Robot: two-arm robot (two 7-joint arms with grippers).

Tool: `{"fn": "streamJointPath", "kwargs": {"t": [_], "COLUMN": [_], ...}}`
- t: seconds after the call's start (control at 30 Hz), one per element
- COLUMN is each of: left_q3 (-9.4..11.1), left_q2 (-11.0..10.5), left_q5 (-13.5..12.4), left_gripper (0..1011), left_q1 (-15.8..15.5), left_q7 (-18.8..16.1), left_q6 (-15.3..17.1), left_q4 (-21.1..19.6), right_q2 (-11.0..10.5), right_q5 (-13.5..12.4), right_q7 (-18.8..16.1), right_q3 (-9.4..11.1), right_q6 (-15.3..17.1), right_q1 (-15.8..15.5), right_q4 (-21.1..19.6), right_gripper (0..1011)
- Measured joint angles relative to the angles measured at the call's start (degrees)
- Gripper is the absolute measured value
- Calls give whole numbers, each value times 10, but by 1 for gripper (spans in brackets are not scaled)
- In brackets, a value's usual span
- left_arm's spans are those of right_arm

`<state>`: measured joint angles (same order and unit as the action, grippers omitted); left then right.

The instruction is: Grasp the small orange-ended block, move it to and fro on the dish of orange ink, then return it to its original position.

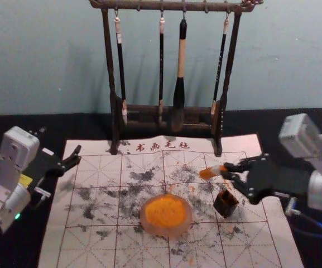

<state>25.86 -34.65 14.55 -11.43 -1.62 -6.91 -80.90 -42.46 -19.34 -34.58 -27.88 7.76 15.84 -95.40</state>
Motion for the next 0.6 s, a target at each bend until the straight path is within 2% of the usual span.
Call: {"fn": "streamJointPath", "kwargs": {"t": [0.13, 0.3, 0.47, 0.6], "left_q3": [0, 0, 0, 0], "left_q2": [0, 0, 0, 0], "left_q5": [0, 0, 0, 0], "left_gripper": [1001, 1001, 1001, 1001], "left_q1": [0, 0, 0, 0], "left_q7": [0, 0, 0, 0], "left_q6": [0, 0, 0, 0], "left_q4": [0, 0, 0, 0], "right_q2": [-27, -49, -54, -53], "right_q5": [-6, -11, -13, -13], "right_q7": [24, 42, 47, 47], "right_q3": [35, 66, 81, 85], "right_q6": [-2, 1, 10, 18], "right_q1": [-42, -83, -105, -114], "right_q4": [-35, -63, -68, -68], "right_gripper": [90, 90, 90, 90]}}
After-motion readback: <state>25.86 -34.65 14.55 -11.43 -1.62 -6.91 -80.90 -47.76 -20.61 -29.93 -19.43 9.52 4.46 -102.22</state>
